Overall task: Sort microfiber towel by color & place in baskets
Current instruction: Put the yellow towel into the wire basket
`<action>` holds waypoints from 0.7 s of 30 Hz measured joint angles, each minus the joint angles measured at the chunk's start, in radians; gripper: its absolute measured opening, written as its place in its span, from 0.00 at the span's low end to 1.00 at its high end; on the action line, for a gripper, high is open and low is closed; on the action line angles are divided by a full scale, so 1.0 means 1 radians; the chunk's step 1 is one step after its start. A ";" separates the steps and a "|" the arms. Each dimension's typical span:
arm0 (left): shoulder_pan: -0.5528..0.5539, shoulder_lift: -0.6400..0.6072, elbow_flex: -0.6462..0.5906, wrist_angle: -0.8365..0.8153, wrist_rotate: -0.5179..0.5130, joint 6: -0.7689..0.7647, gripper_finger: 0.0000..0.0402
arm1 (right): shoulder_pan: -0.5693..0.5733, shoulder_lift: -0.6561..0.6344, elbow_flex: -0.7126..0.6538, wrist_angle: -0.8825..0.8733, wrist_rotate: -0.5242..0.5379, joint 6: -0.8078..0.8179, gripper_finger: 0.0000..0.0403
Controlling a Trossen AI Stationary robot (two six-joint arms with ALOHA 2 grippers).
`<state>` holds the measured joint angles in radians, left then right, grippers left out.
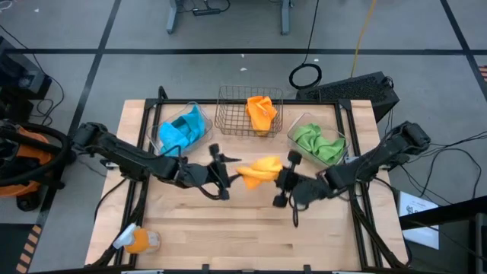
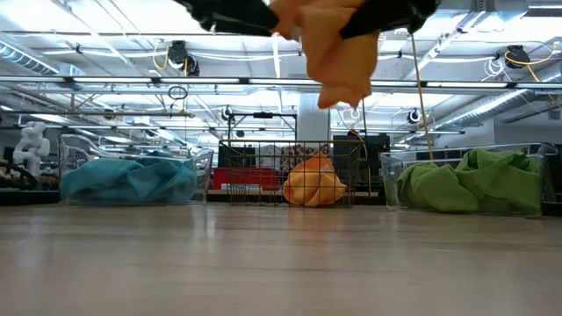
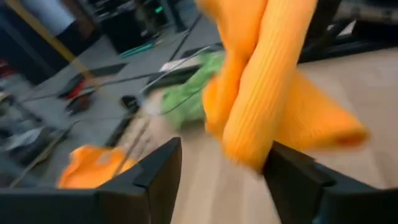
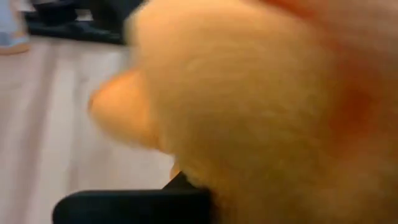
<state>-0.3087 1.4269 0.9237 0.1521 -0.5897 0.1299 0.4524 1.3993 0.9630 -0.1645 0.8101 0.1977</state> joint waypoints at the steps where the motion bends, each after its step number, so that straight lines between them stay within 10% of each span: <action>1: -0.001 -0.014 0.000 -0.033 -0.023 -0.028 0.55 | -0.023 -0.020 0.000 0.001 0.000 -0.028 0.02; 7: 0.000 -0.039 -0.001 -0.112 -0.037 -0.143 0.60 | -0.218 -0.125 0.000 0.015 -0.066 -0.194 0.01; 21: 0.068 -0.037 -0.190 0.192 -0.033 -0.128 0.60 | -0.892 -0.063 0.077 0.212 -0.889 -0.175 0.01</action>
<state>-0.2404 1.3895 0.7341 0.3442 -0.6230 0.0021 -0.4396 1.3365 1.0401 0.0480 -0.0793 0.0225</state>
